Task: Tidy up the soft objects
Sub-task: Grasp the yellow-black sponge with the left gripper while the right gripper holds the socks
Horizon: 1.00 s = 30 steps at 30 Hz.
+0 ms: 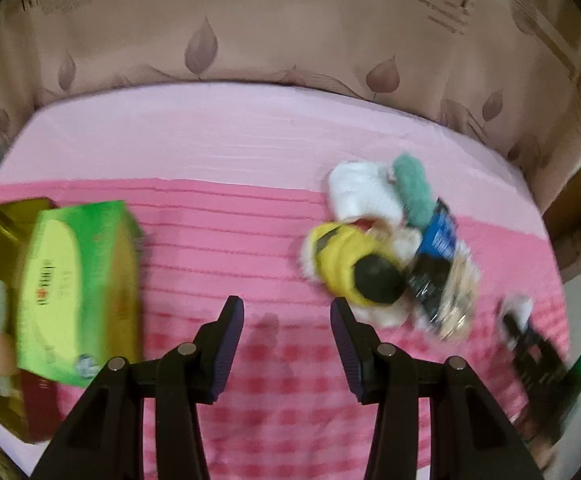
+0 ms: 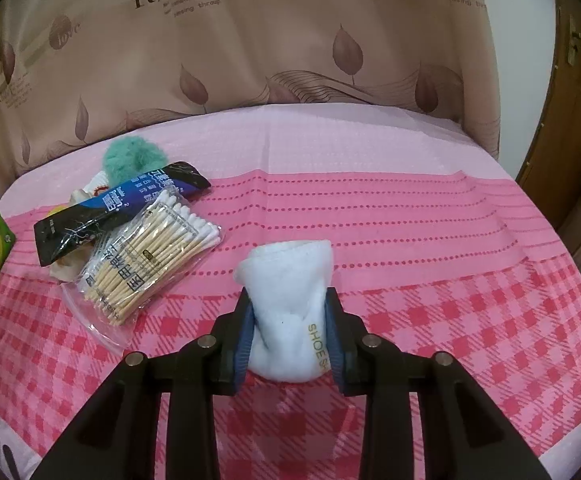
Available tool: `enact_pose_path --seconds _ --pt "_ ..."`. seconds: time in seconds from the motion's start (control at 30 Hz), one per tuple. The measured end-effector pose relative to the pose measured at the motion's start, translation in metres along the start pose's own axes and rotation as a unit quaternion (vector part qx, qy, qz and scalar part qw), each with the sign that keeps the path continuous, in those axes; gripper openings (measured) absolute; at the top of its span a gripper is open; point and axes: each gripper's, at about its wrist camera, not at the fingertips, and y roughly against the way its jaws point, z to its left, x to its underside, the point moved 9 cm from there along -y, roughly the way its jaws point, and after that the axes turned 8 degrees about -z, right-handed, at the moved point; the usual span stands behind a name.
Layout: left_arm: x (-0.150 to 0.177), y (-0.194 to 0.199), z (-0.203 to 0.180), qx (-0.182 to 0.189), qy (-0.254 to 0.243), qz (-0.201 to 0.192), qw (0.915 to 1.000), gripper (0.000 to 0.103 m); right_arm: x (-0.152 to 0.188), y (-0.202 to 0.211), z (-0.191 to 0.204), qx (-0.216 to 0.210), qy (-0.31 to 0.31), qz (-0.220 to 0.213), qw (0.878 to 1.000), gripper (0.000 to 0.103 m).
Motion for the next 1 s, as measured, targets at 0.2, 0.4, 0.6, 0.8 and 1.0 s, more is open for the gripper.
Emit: enact_pose_path --seconds 0.2,0.4,0.6,0.8,1.0 --pt "-0.018 -0.031 -0.02 0.043 0.104 0.045 0.9926 0.046 0.001 -0.002 0.001 -0.01 -0.008 0.002 1.0 0.031" --pt "-0.03 -0.056 -0.026 0.04 0.157 0.059 0.985 0.046 0.002 -0.004 -0.002 -0.026 -0.03 0.003 0.999 0.031" --pt "-0.036 -0.077 -0.033 0.016 0.14 0.057 0.9885 0.046 0.002 -0.007 -0.001 -0.031 -0.034 0.004 0.999 0.032" --pt "-0.029 -0.081 -0.03 0.018 0.091 0.052 0.9943 0.046 0.003 -0.007 -0.002 -0.035 -0.042 0.004 0.998 0.032" --pt "-0.007 -0.07 -0.014 0.027 0.049 0.07 0.996 0.047 0.002 -0.007 -0.002 -0.035 -0.042 0.005 0.999 0.033"
